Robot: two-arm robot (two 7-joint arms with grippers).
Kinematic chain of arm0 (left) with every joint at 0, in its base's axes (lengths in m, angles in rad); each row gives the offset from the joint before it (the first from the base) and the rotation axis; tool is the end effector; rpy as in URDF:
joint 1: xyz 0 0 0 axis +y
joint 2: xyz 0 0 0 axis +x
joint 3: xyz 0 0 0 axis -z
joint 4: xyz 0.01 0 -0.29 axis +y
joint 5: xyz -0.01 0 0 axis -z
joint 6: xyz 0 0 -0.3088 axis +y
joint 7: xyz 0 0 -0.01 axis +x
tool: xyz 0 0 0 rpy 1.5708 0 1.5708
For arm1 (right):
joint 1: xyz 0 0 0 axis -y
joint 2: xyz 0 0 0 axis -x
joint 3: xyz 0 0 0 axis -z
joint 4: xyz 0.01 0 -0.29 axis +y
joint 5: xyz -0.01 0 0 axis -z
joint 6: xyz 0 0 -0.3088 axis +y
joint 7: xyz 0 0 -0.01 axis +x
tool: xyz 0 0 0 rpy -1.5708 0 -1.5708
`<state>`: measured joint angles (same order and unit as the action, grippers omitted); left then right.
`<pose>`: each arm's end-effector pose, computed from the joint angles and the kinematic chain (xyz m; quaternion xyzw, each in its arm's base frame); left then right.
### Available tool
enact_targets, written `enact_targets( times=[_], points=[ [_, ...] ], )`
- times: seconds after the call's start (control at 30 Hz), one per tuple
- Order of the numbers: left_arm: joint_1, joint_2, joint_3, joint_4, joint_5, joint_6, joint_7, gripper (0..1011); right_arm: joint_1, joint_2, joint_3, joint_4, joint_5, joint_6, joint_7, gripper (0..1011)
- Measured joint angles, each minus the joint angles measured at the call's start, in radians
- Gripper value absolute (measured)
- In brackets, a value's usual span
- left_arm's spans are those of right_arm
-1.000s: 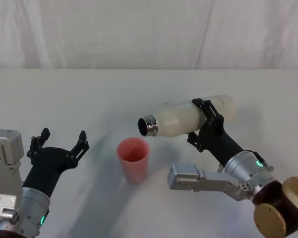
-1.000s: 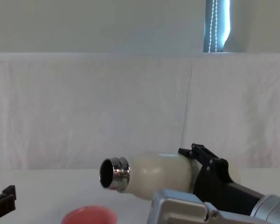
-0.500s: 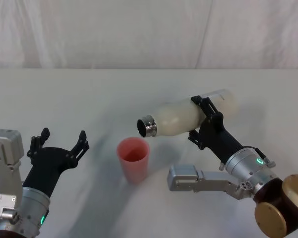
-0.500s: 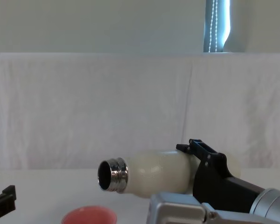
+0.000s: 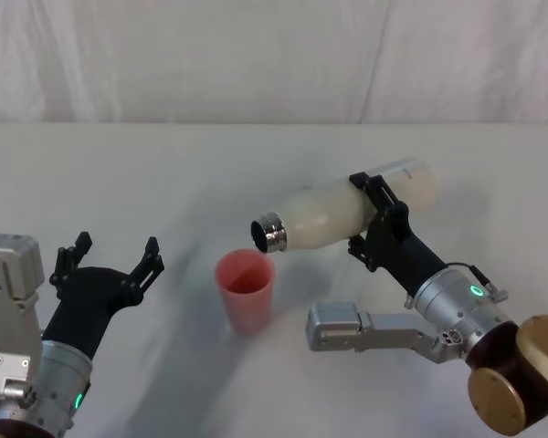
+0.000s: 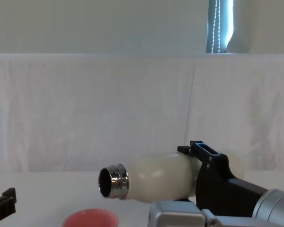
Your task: Grasp the thermos with one hand and pour water into the cup lid.
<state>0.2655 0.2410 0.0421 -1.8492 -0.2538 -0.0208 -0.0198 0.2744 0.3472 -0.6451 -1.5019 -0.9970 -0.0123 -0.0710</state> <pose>0.2530 0.0376 -0.2852 -0.0174 0.0064 0.6616 0.7496 0.3519 0.0756 -0.2850 -0.3046 -0.5830 -0.3683 0.6570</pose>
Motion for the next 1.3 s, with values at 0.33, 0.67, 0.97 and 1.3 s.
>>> enact_targets(
  times=[0.33, 0.67, 0.97, 1.3],
  points=[
    [0.0, 0.0, 0.0, 0.0, 0.0, 0.0, 0.0, 1001, 0.008, 0.008, -0.007, -0.007, -0.017, 0.011, 0.004, 950],
    [0.0, 0.0, 0.0, 0.0, 0.0, 0.0, 0.0, 1001, 0.018, 0.019, -0.012, -0.019, -0.026, 0.015, 0.018, 950],
    [0.0, 0.0, 0.0, 0.0, 0.0, 0.0, 0.0, 1001, 0.024, 0.027, -0.017, -0.029, -0.034, 0.018, 0.025, 950],
    [0.0, 0.0, 0.0, 0.0, 0.0, 0.0, 0.0, 1001, 0.028, 0.033, -0.021, -0.039, -0.041, 0.024, 0.032, 950]
  ],
)
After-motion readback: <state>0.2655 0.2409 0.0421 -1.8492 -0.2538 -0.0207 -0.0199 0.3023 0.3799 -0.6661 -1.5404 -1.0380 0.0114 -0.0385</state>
